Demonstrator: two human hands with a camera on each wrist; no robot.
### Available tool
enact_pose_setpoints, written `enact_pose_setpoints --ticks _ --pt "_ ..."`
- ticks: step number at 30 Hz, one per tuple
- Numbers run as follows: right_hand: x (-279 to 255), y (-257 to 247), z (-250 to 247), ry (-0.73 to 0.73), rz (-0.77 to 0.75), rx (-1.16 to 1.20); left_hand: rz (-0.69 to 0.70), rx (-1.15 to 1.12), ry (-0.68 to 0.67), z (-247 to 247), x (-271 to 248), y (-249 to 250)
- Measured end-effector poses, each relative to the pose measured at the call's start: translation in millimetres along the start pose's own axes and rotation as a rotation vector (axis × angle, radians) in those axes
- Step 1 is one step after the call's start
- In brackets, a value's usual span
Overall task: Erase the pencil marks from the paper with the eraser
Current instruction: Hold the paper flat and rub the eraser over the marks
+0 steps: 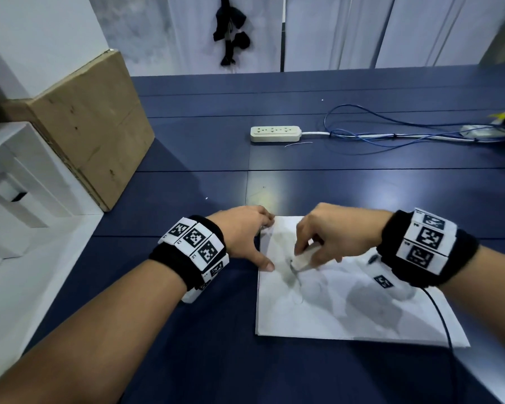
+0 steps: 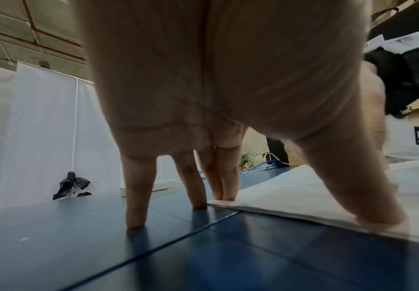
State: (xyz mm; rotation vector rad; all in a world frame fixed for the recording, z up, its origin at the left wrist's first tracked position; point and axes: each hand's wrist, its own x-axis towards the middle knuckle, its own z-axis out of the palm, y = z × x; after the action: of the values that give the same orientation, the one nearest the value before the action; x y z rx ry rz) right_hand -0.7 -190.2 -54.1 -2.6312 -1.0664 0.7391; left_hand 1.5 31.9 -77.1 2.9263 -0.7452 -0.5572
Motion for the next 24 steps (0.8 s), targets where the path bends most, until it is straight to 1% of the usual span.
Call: enact_pose_setpoints --ticks 1,2,4,6,8,10,12,14,15,16,18,20,22,24 --pt "1.6 -0.6 -1.6 -0.022 -0.001 -0.014 0.0 0.0 0.001 0.2 0.2 -0.2" --pt "6.7 0.8 -4.4 0.006 0.008 -0.043 -0.002 -0.001 0.001 0.4 0.4 -0.1" --pt "23.3 9.5 -12.1 0.135 0.058 -0.081 -0.01 0.002 0.001 0.9 1.0 -0.6" --pt "36.5 19.6 -17.4 0.244 0.129 -0.059 -0.014 0.004 -0.001 1.6 1.3 -1.7" --pt "38.3 24.9 -15.5 0.287 0.149 -0.06 -0.012 0.005 -0.001 2.3 1.6 -2.5" --pt "26.1 18.9 -6.4 0.268 0.084 -0.07 -0.009 -0.002 0.005 2.6 1.9 -2.8" --pt "8.8 9.0 5.6 0.16 -0.002 -0.051 0.0 -0.008 0.006 2.2 1.6 -2.1" --pt "1.2 3.0 9.1 0.06 -0.017 -0.039 0.006 -0.004 0.003 1.3 1.5 -1.6" --pt "3.4 2.9 6.1 0.053 0.0 -0.053 0.003 -0.004 -0.001 1.0 1.5 -1.1" --pt "9.2 4.8 1.5 0.087 0.021 -0.07 -0.001 -0.004 -0.003 0.7 1.6 -0.8" --pt "24.1 12.7 -10.5 0.203 0.078 -0.087 -0.006 0.006 -0.009 0.5 1.8 -0.3" --pt "34.1 22.1 -19.3 0.288 0.153 -0.06 -0.011 0.012 -0.013 0.5 1.5 -0.2" --pt "33.2 27.2 -17.7 0.305 0.163 -0.044 -0.008 0.013 -0.011 0.5 1.8 -0.2" --pt "20.5 22.0 -9.2 0.261 0.086 -0.042 -0.003 0.017 -0.007 0.5 2.6 -0.4"
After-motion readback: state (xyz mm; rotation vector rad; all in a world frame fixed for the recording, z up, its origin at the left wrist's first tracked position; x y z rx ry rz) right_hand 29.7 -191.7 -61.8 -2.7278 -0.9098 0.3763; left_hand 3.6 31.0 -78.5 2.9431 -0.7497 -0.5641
